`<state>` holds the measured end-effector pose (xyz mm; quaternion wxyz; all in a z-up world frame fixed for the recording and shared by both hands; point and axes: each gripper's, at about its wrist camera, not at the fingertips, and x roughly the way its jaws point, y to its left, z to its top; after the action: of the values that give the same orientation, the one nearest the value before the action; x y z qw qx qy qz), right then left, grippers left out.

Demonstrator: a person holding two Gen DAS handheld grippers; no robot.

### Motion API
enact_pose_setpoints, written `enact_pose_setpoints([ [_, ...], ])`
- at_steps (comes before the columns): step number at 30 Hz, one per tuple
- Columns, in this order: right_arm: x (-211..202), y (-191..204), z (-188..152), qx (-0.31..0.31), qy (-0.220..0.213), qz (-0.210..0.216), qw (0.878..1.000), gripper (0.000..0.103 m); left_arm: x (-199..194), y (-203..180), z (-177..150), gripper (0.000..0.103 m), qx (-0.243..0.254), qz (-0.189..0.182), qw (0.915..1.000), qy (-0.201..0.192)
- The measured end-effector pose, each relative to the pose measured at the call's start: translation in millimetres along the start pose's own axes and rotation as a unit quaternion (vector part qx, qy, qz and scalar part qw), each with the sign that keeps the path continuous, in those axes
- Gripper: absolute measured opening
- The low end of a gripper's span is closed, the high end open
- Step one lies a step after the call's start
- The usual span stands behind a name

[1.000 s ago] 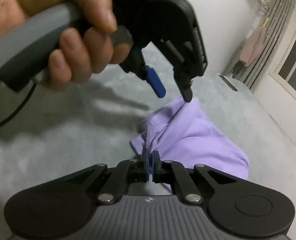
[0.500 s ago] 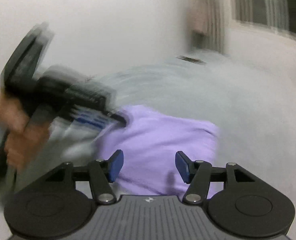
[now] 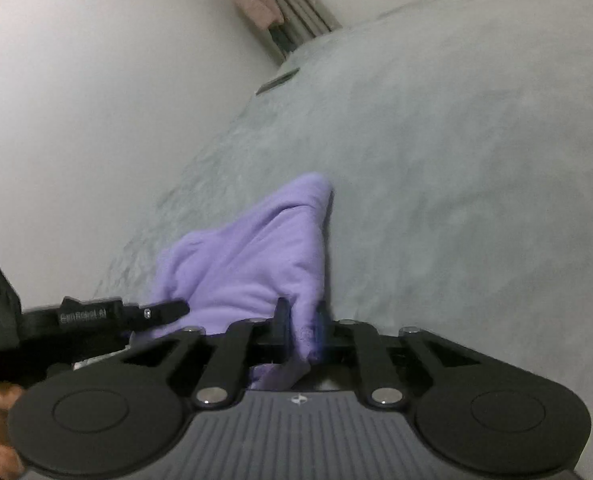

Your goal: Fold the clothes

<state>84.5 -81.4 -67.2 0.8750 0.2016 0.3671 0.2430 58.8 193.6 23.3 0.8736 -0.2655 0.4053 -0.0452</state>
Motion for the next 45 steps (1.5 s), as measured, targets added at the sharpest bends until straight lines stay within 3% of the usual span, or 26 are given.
enact_pose_setpoints([
  [3,-31,17,8,-0.025,-0.021,-0.006,0.999,0.009,-20,-10,-2,0.015,-0.003,-0.046,0.9989,-0.008],
  [5,-62,30,13,-0.049,-0.034,-0.012,0.998,0.008,-25,-21,-9,0.016,0.018,-0.058,0.9982,0.002],
  [7,-90,40,14,-0.074,-0.036,-0.023,0.996,0.008,-19,-30,-22,0.016,0.038,-0.046,0.9976,0.034],
  [10,-99,33,-4,-0.083,0.025,-0.036,0.996,0.009,-10,-41,-39,0.017,0.081,-0.003,0.9950,0.057],
  [12,-86,24,-23,-0.103,0.092,-0.034,0.990,0.010,-13,-39,-40,0.017,0.081,-0.002,0.9951,0.057],
  [15,-86,17,-23,-0.131,0.111,-0.012,0.985,0.020,-15,-37,-44,0.019,0.082,0.004,0.9950,0.057],
  [17,-87,-1,-6,-0.083,0.073,0.015,0.994,0.044,-15,-40,-47,0.020,0.089,0.011,0.9945,0.054],
  [18,-84,-12,3,-0.051,0.058,0.029,0.997,0.046,-15,-42,-47,0.022,0.092,0.016,0.9943,0.051],
  [21,-60,-38,21,0.044,0.050,0.051,0.996,0.045,-20,-45,-48,0.031,0.097,0.030,0.9941,0.038],
  [23,-42,-42,25,0.066,0.049,0.037,0.996,0.028,-32,-46,-41,0.030,0.099,0.039,0.9942,0.007],
  [25,-30,-41,27,0.075,0.042,0.033,0.996,0.021,-50,-59,-41,0.027,0.138,0.044,0.9888,-0.036],
  [27,-25,-35,27,0.071,0.034,0.034,0.996,0.018,-59,-77,-47,0.027,0.177,0.021,0.9826,-0.052],
  [31,-23,-31,26,0.076,0.029,0.043,0.996,0.020,-33,-115,-89,0.027,0.221,-0.056,0.9735,0.018],
  [33,-13,-37,25,0.089,0.037,0.045,0.994,0.020,-14,-126,-108,0.027,0.245,-0.047,0.9674,0.043],
  [36,-4,-44,25,0.104,0.045,0.052,0.992,0.020,0,-133,-124,0.027,0.280,-0.019,0.9589,0.042],
  [45,15,-54,42,0.117,0.031,0.064,0.991,0.021,-1,-135,-128,0.026,0.295,-0.014,0.9535,0.060],
])
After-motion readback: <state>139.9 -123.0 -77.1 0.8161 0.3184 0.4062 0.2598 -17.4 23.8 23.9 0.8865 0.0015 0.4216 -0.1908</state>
